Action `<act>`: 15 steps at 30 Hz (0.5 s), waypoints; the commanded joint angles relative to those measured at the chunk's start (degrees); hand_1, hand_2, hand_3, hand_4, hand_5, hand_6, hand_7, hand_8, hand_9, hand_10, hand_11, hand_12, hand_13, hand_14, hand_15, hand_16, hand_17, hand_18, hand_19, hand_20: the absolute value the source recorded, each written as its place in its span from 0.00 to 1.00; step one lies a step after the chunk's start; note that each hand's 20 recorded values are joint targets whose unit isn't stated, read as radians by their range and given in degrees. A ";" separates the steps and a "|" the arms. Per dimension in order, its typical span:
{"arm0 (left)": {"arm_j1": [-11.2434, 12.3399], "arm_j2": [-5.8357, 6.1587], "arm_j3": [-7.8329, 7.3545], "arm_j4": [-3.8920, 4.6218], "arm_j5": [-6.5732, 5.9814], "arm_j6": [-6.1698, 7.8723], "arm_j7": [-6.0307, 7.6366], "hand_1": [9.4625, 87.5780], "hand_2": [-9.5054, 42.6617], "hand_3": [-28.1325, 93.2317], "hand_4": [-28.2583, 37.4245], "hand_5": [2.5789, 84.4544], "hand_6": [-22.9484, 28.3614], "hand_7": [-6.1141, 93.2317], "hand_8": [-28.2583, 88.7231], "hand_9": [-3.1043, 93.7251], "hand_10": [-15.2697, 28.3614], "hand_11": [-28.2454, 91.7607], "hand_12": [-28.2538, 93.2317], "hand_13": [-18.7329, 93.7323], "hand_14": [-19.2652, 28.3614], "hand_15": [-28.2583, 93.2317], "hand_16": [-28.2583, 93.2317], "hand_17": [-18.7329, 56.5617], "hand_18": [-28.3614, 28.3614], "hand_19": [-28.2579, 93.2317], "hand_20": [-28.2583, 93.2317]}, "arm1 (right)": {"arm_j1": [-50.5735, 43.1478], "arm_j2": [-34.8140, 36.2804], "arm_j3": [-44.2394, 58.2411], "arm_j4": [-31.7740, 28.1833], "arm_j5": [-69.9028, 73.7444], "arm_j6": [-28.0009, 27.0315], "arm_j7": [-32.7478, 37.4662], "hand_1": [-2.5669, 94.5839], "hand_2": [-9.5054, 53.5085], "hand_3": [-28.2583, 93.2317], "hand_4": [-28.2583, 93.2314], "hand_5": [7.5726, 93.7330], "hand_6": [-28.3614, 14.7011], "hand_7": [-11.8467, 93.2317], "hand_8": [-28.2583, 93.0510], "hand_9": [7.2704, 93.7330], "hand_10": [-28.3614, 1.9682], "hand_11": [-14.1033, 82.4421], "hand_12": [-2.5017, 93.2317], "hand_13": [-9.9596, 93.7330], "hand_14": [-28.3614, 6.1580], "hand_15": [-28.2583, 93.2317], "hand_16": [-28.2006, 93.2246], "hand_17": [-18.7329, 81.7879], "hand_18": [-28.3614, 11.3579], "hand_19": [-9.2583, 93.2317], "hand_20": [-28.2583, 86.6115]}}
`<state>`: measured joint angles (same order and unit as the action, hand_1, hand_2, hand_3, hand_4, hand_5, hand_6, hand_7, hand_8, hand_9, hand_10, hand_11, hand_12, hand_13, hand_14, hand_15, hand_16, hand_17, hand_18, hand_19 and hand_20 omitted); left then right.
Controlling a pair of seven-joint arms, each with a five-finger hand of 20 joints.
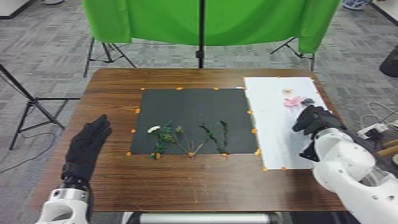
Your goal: Arrange flowers
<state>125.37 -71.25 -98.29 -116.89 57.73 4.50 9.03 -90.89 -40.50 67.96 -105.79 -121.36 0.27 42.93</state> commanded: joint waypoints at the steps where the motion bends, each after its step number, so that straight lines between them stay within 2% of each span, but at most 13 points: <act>1: 0.72 -0.62 0.27 -0.08 0.34 -0.30 -0.66 0.12 0.29 0.76 0.00 0.44 0.57 0.09 0.20 0.39 0.61 0.27 0.33 0.39 0.73 0.28 0.28 0.23 0.72 0.25 0.36 | 2.92 0.33 -6.12 4.31 -6.19 14.97 -3.79 0.66 0.00 0.67 0.10 0.82 0.67 0.28 0.31 0.92 0.63 0.24 0.46 0.95 0.72 0.72 0.51 0.83 0.44 1.00 0.70; 5: 0.74 -0.64 0.33 -0.13 0.39 -0.28 -0.73 0.12 0.29 0.76 0.00 0.44 0.57 0.09 0.20 0.39 0.61 0.27 0.33 0.39 0.73 0.28 0.28 0.23 0.72 0.25 0.36 | 5.23 0.58 -5.69 1.09 -5.29 16.91 -4.62 0.68 0.00 0.67 0.10 0.85 0.66 0.28 0.32 0.96 0.63 0.24 0.46 0.97 0.74 0.71 0.51 0.84 0.45 1.00 0.70; 10: 1.20 -0.18 0.19 -0.26 0.01 -0.03 -0.91 0.13 0.28 0.76 0.00 0.44 0.57 0.09 0.20 0.39 0.61 0.27 0.33 0.39 0.73 0.28 0.28 0.23 0.72 0.25 0.36 | 12.38 -0.51 -8.82 -4.80 5.32 19.95 -8.57 0.68 0.00 0.68 0.10 0.85 0.64 0.28 0.33 0.97 0.62 0.24 0.46 0.97 0.75 0.71 0.52 0.85 0.46 1.00 0.70; 15: 0.54 0.00 0.52 0.00 0.20 -0.52 -1.07 0.13 0.28 0.76 0.00 0.44 0.57 0.09 0.20 0.39 0.61 0.27 0.33 0.39 0.73 0.28 0.28 0.23 0.72 0.25 0.36 | 25.41 -6.89 -18.98 -3.15 19.81 16.82 -13.78 0.68 0.00 0.68 0.11 0.85 0.64 0.28 0.33 0.96 0.61 0.24 0.47 0.97 0.75 0.71 0.52 0.85 0.46 1.00 0.70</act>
<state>125.57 -71.32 -98.18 -116.98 57.70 4.52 8.84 -82.09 -40.15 58.45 -108.63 -113.83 18.86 35.59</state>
